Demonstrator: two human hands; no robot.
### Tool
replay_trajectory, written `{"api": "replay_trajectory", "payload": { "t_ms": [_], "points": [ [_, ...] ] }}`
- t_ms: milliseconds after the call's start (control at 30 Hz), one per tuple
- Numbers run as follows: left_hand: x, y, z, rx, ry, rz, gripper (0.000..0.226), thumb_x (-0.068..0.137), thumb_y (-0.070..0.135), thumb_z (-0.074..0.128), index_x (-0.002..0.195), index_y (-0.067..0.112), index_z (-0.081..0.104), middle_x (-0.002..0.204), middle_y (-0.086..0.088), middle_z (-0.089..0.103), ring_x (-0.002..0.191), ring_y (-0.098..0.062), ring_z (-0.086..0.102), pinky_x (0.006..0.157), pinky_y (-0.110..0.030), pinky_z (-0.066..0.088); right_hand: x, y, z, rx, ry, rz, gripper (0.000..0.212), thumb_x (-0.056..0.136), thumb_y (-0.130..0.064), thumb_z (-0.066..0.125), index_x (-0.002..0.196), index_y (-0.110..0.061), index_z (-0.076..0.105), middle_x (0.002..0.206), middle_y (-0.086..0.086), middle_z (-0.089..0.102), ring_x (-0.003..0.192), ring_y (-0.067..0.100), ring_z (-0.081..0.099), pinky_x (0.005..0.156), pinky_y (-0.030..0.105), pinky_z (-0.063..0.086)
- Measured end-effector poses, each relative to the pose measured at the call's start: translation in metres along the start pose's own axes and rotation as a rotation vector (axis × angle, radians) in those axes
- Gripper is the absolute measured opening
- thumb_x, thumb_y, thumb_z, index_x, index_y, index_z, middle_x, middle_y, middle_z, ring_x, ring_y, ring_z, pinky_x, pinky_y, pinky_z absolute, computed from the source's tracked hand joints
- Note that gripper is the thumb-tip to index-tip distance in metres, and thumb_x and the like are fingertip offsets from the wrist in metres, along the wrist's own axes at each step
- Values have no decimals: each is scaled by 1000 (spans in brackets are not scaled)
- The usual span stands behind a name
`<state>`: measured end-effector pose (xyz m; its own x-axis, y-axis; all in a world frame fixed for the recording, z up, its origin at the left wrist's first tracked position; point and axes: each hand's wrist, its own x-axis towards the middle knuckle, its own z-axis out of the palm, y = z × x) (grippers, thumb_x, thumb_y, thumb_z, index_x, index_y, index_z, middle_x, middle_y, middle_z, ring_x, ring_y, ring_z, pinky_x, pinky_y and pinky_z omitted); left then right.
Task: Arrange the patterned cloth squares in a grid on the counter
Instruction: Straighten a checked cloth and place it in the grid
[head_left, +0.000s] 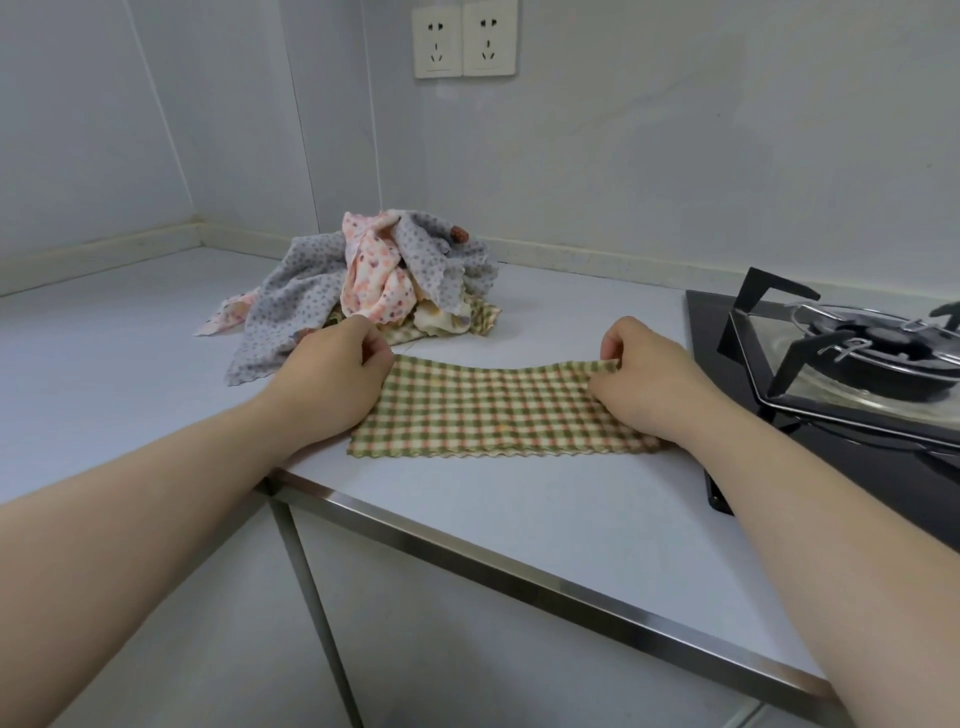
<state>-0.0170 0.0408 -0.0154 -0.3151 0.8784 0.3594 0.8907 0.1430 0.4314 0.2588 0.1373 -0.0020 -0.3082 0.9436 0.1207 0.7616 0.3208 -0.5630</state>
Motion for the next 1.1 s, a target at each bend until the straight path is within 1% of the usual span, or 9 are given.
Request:
{"api": "replay_trajectory", "payload": {
  "t_ms": [133, 267, 400, 467, 600, 767, 900, 1000, 1100],
  "points": [
    [0, 3, -1, -212, 10, -67, 7, 100, 23, 60, 106, 21, 56, 88, 6, 64, 78, -4, 56, 62, -18, 36, -2, -1, 4, 73, -7, -2, 22, 93, -27, 61, 112, -32, 51, 83, -5, 59, 67, 10, 55, 54, 27, 38],
    [2, 6, -3, -367, 18, -166, 11, 98, 18, 63, 96, 27, 57, 87, 2, 65, 80, -14, 59, 65, -24, 40, 2, -1, 2, 220, 38, 23, 8, 90, -33, 71, 93, -25, 72, 94, -9, 70, 84, 9, 64, 63, 25, 45],
    [3, 15, -7, -459, 51, -221, 21, 98, 8, 56, 86, 23, 66, 89, -4, 66, 75, -19, 57, 65, -29, 46, 1, -7, -8, 351, 52, 20, 11, 84, -27, 78, 89, -24, 68, 83, -6, 69, 76, 13, 62, 64, 29, 44],
    [3, 22, -14, -494, 76, -227, 29, 98, 6, 52, 81, 21, 68, 87, 2, 67, 68, -17, 56, 55, -27, 45, -1, -9, -13, 384, 1, -22, 18, 84, -23, 77, 95, -27, 63, 76, -3, 64, 70, 15, 57, 64, 31, 41],
    [4, 36, -26, -525, 143, -229, 34, 96, 4, 51, 77, 23, 73, 82, 8, 67, 59, -13, 49, 48, -24, 37, -6, -12, -24, 544, -157, -134, 32, 87, -10, 72, 103, -38, 70, 74, 5, 66, 75, 17, 60, 76, 35, 44],
    [0, 53, -35, -545, 148, -188, 36, 91, 5, 53, 75, 26, 77, 89, 16, 70, 68, -5, 55, 53, -20, 39, -16, -25, -33, 763, -298, -176, 28, 88, 4, 60, 88, -13, 82, 86, 11, 74, 86, 22, 63, 77, 31, 49],
    [-5, 65, -42, -514, 152, -153, 36, 92, 11, 57, 73, 33, 78, 93, 20, 72, 61, -2, 52, 49, -16, 37, -21, -25, -38, 898, -412, -197, 51, 78, 15, 34, 85, -3, 82, 93, 21, 74, 79, 25, 64, 61, 25, 56],
    [-12, 75, -47, -539, 135, -101, 28, 89, 16, 66, 75, 35, 79, 87, 21, 70, 75, 1, 58, 61, -20, 40, -22, -24, -38, 767, -462, -330, 50, 77, 21, 52, 97, -12, 82, 97, 16, 77, 82, 21, 71, 65, 27, 57],
    [-20, 83, -51, -537, 95, -12, 19, 88, 21, 71, 79, 36, 80, 94, 20, 72, 90, 4, 62, 75, -21, 45, -26, -29, -33, 646, -362, -401, 18, 80, -11, 79, 97, -16, 82, 85, 9, 78, 70, 14, 67, 61, 27, 49]
  ]
}}
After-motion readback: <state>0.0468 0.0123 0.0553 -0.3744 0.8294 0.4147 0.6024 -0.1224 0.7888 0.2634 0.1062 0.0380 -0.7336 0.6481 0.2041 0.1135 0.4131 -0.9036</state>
